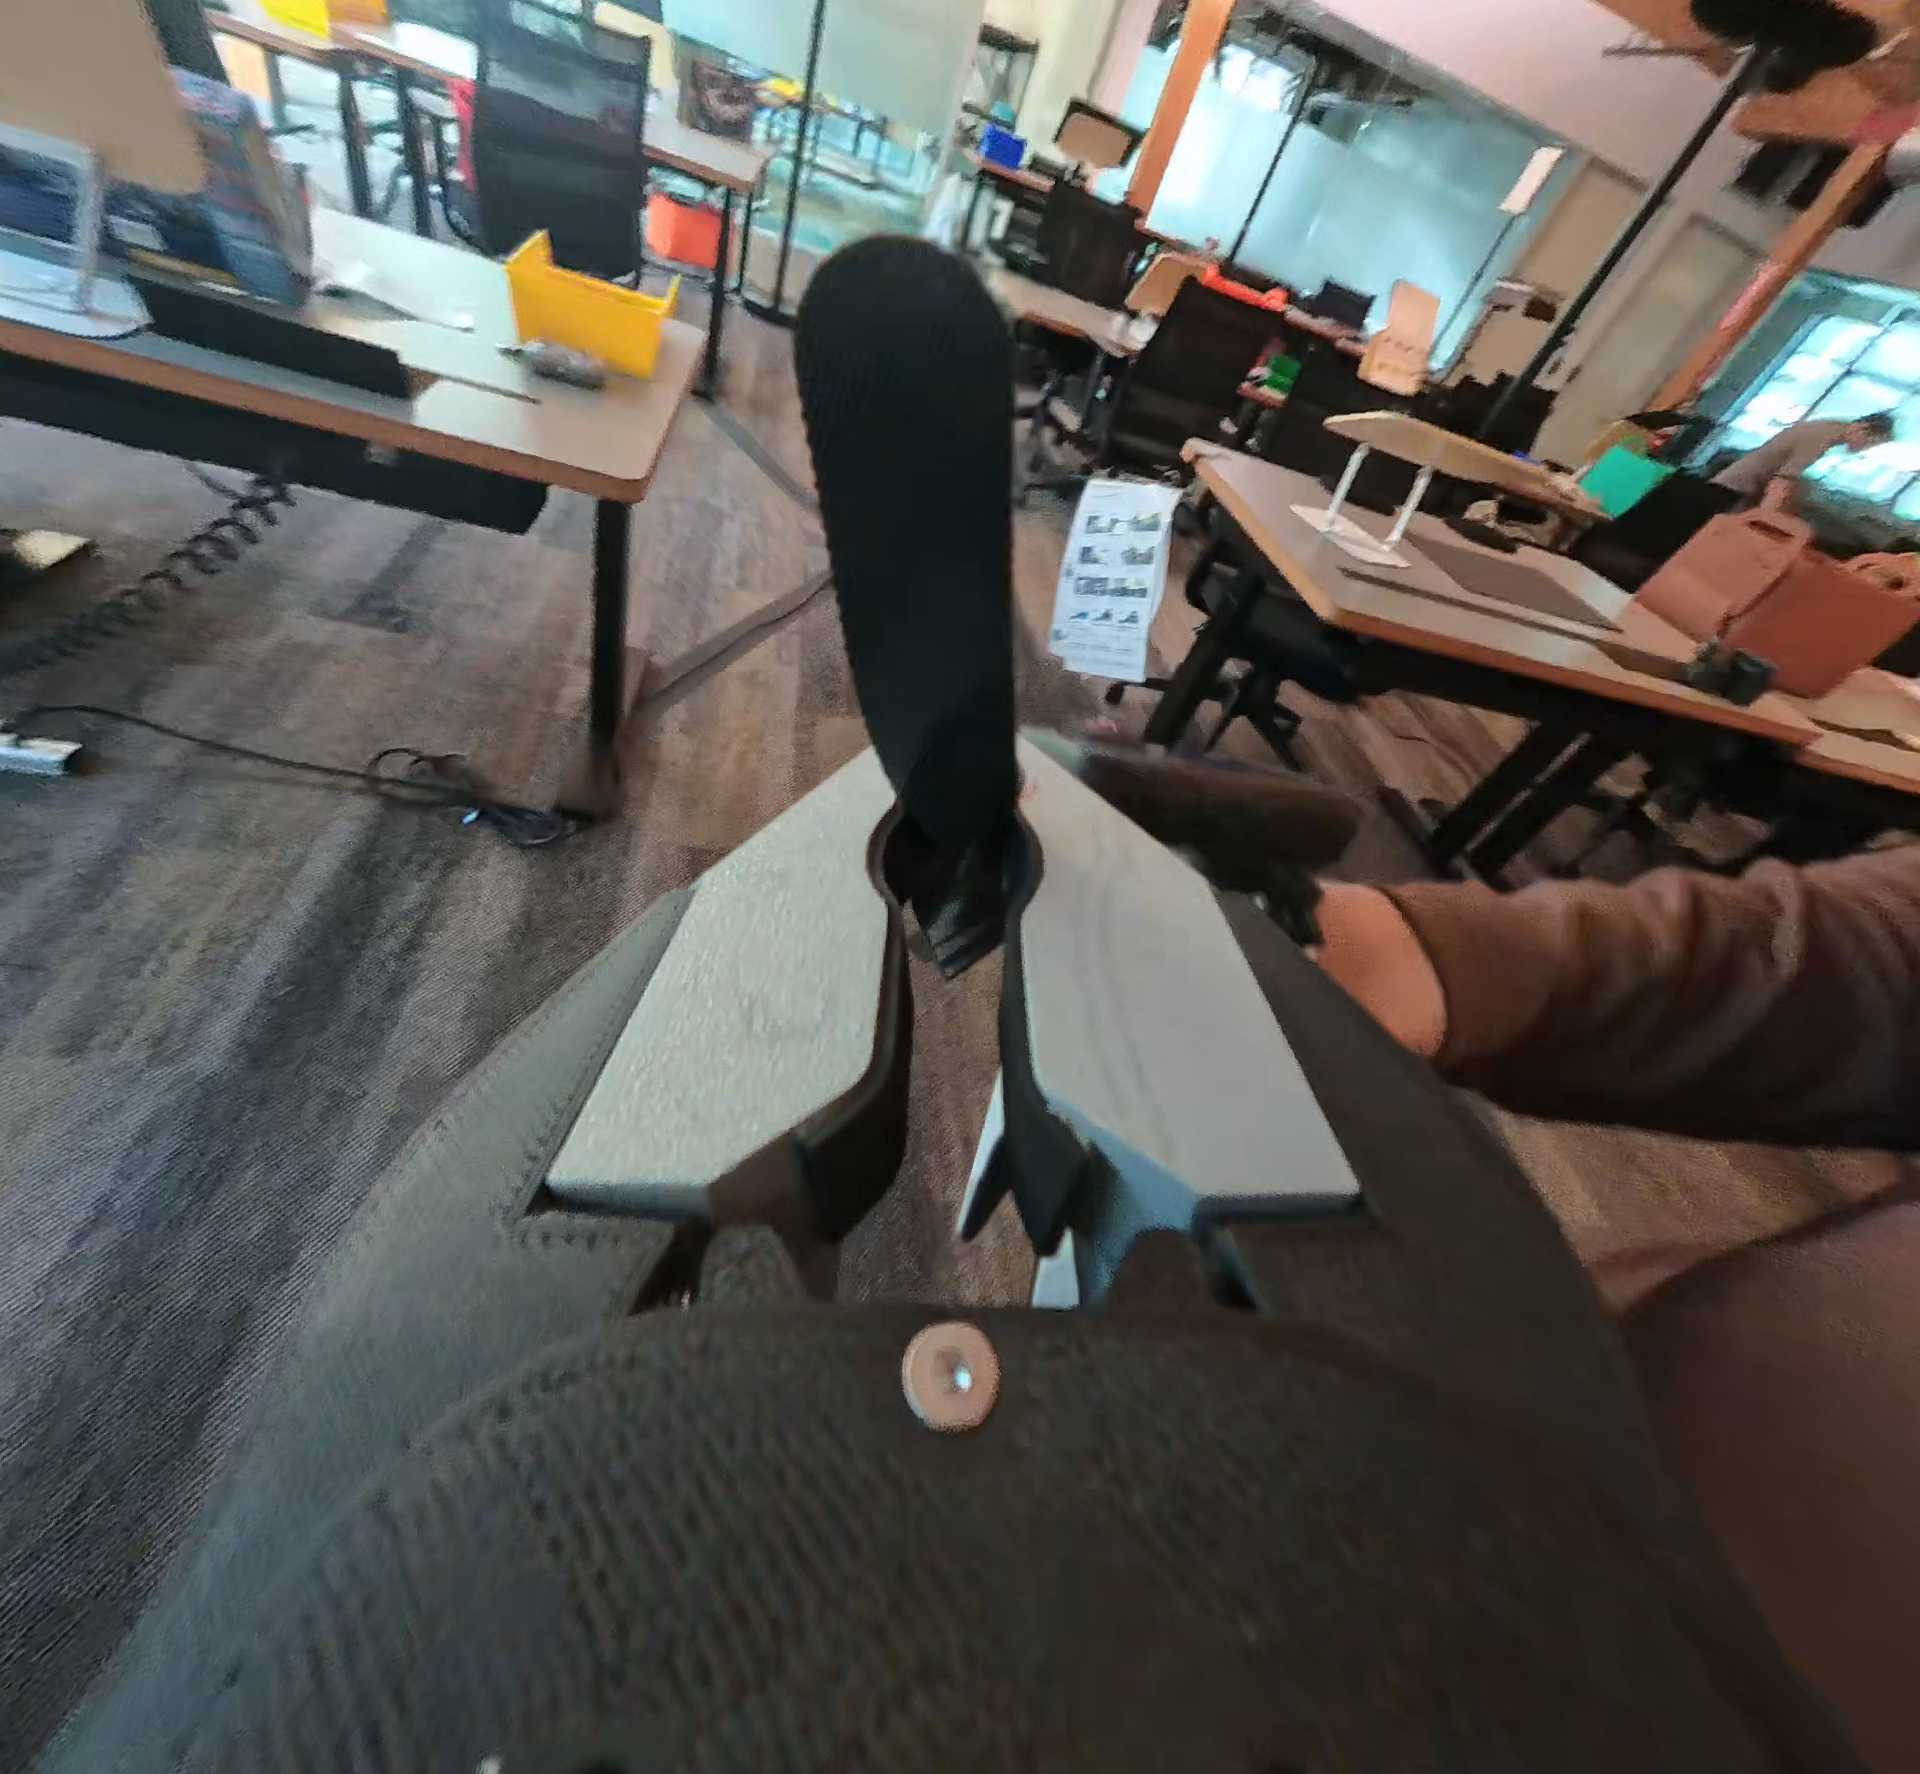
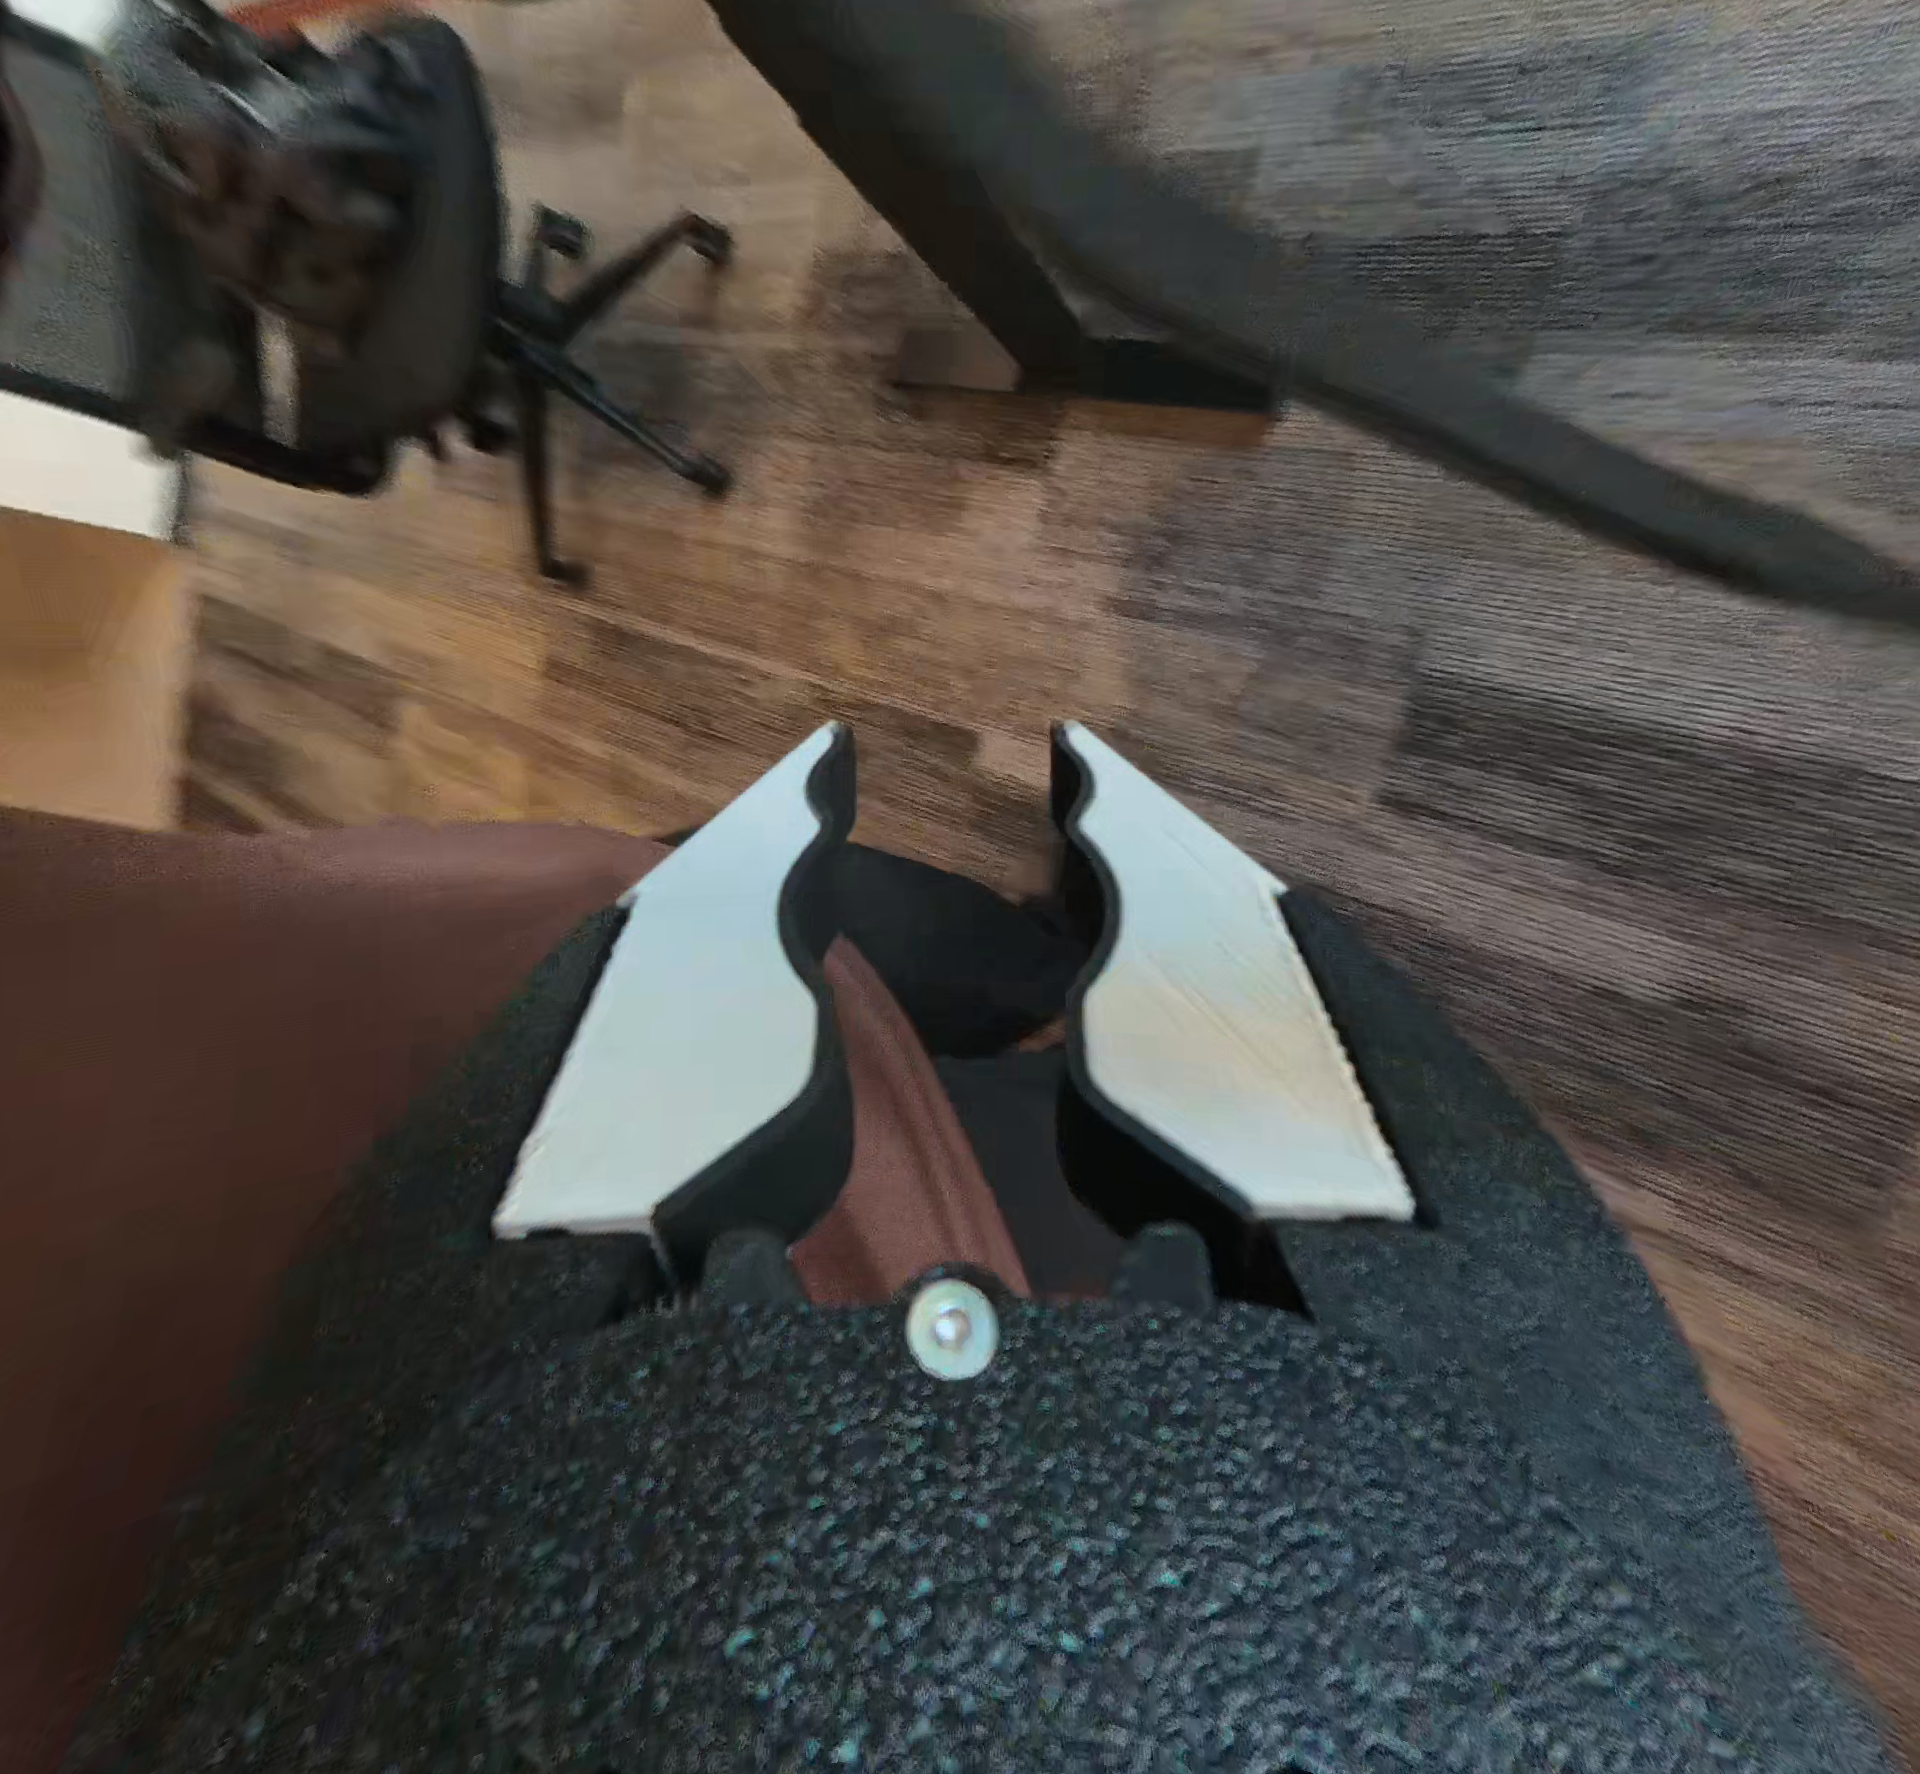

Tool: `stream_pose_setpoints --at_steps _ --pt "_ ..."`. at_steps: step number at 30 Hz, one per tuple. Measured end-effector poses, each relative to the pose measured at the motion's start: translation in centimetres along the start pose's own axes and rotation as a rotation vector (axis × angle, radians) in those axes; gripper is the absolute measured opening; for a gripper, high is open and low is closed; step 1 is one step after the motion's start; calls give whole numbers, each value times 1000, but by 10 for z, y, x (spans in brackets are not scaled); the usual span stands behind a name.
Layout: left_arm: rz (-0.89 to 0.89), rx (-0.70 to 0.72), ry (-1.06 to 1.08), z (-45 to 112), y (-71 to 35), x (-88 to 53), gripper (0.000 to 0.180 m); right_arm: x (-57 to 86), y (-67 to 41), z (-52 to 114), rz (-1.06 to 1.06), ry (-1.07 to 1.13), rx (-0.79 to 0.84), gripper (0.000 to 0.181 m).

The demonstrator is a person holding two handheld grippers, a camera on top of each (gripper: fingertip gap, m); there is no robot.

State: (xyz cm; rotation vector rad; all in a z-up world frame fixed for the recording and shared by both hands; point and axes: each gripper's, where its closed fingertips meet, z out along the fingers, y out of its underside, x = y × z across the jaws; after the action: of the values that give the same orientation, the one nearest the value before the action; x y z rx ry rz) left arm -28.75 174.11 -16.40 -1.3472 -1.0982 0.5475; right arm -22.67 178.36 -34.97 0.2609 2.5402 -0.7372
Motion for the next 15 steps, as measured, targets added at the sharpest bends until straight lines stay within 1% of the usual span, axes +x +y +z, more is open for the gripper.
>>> stream_pose_setpoints --at_steps 1,3,6,8,12,15 --pt "4 -14 -36 -9 2 -11 10 4 -9 3 34 -38 1 36" --pt "2 -33 -148 -31 8 -42 11 21 -24 9 46 -41 -20 36" --pt "-11 -89 -324 -64 27 -84 11 47 -51 25 -48 5 -95 37" --pt "-17 -135 -435 -83 39 -108 11 49 -76 42 -163 -21 -140 37" --pt "-83 -168 -647 -107 50 -149 12 26 -128 68 -467 -117 -216 37" --pt "-160 -141 -782 -118 44 -175 11 1 -144 65 -675 -231 -276 38"
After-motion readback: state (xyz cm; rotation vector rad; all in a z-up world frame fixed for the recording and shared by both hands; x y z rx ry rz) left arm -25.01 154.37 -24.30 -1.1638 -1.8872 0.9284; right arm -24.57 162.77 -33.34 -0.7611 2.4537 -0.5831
